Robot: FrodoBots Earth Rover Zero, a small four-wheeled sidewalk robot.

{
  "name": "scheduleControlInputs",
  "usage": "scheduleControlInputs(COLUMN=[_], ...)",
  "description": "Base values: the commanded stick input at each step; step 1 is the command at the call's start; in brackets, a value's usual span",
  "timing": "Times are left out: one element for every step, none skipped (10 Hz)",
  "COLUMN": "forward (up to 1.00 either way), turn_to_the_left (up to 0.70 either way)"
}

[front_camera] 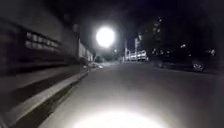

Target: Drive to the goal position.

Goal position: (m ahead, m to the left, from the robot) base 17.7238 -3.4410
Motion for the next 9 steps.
scheduleControlInputs(forward=[1.00,1.00,1.00,1.00,1.00,1.00,1.00,1.00,1.00], turn_to_the_left=[0.00,0.00,0.00,0.00,0.00,0.00,0.00,0.00,0.00])
